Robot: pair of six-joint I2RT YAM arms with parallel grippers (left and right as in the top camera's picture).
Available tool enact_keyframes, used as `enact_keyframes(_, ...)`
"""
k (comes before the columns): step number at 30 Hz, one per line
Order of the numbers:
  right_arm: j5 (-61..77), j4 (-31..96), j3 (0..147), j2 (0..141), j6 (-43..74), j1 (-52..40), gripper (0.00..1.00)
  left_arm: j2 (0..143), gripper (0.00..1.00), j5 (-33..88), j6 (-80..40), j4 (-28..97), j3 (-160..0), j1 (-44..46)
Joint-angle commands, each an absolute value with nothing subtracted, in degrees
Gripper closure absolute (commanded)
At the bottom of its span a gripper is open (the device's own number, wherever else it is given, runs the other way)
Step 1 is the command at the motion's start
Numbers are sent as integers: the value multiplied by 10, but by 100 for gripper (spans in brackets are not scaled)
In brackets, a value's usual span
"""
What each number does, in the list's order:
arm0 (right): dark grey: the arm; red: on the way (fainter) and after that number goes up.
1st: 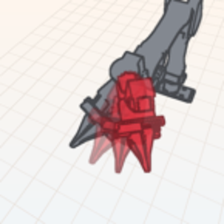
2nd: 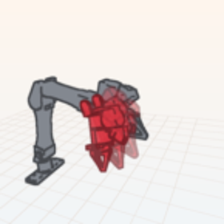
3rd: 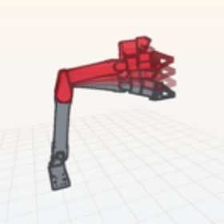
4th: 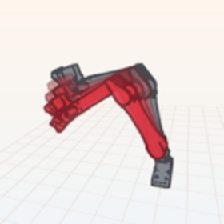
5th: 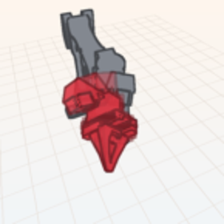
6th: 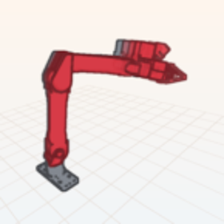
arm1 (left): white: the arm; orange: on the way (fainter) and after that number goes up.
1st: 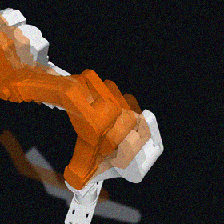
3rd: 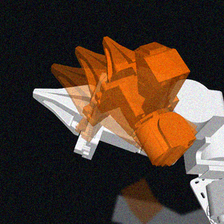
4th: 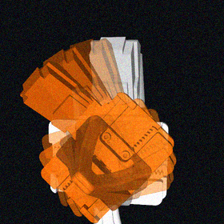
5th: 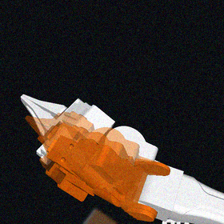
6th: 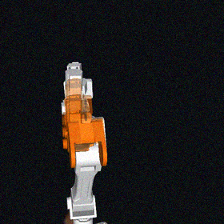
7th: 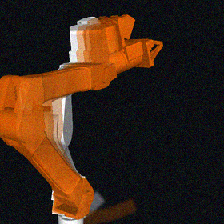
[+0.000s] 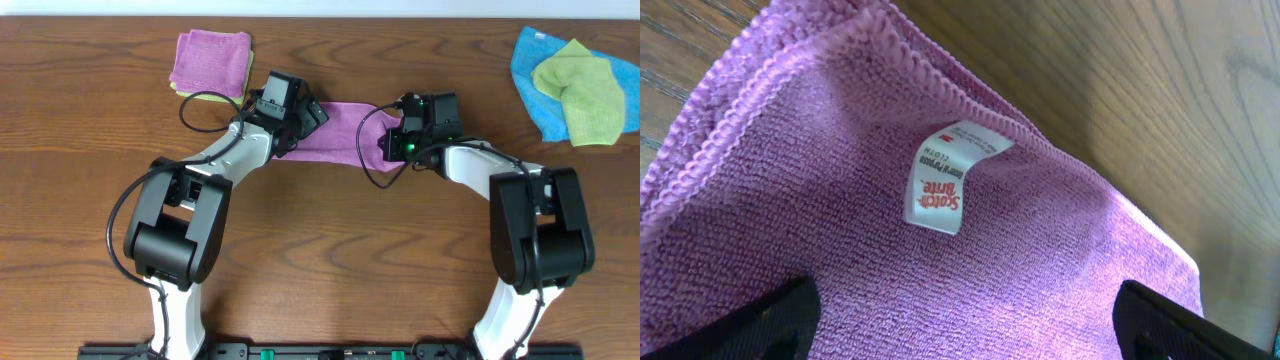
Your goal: Fold the cloth
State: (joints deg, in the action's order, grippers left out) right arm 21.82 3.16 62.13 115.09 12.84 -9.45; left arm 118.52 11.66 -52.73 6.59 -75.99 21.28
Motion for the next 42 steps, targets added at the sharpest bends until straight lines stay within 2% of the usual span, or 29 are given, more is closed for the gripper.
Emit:
enact_keyframes(1, 137, 38, 609, 1183, 132, -93, 99, 1196, 5, 115, -529, 70, -763, 211)
enact_keyframes(7, 137, 58, 667, 1183, 127, -82, 99, 1196, 5, 114, -529, 70, -763, 211)
enact_keyframes(17, 183, 232, 775, 1183, 115, -98, 99, 1196, 5, 114, -529, 70, -763, 211)
enact_keyframes(28, 225, 269, 807, 1182, 115, -127, 99, 1192, 5, 137, -529, 70, -763, 210)
enact_keyframes(42, 177, 342, 883, 1176, 67, -149, 99, 1078, 5, 151, -501, 103, -763, 149)
